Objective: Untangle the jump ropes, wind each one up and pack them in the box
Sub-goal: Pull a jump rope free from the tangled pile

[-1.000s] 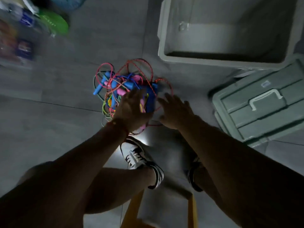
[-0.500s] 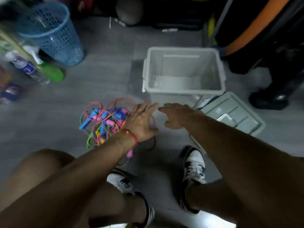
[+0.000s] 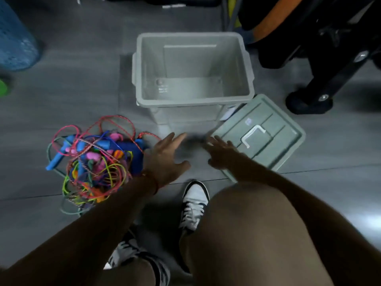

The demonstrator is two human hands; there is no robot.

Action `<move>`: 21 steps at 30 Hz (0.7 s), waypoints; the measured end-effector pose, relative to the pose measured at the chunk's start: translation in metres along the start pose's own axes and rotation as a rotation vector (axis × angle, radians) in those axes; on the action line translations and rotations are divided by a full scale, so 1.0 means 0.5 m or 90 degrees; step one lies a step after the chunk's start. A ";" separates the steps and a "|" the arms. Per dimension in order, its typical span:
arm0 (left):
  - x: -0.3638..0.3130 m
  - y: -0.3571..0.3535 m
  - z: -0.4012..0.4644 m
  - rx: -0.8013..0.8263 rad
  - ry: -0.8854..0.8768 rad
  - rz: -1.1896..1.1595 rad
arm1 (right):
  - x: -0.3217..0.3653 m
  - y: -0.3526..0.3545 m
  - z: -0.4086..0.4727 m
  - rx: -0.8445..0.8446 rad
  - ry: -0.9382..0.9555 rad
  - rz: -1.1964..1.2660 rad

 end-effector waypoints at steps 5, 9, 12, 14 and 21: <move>0.001 -0.067 0.086 0.027 -0.002 0.085 | -0.046 -0.094 0.070 -0.102 -0.003 -0.014; -0.018 -0.107 0.123 0.057 -0.013 0.085 | -0.079 -0.119 0.026 -0.196 -0.009 -0.021; -0.046 -0.125 0.117 0.079 -0.024 0.090 | -0.106 -0.167 -0.046 -0.204 -0.027 -0.086; -0.064 -0.133 0.096 0.095 -0.038 0.092 | -0.110 -0.201 -0.082 -0.120 -0.039 -0.101; -0.014 -0.035 -0.015 0.045 0.036 0.084 | -0.004 -0.083 -0.101 -0.149 0.028 0.007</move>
Point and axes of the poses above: each hand's wrist, its own z-axis towards the middle knuckle, its own y-axis out of the back of the hand, x = y × z, the point moved 8 cm from there along z, towards the middle knuckle, and after that the axes turned 11 degrees about y, right-handed, at the moved point
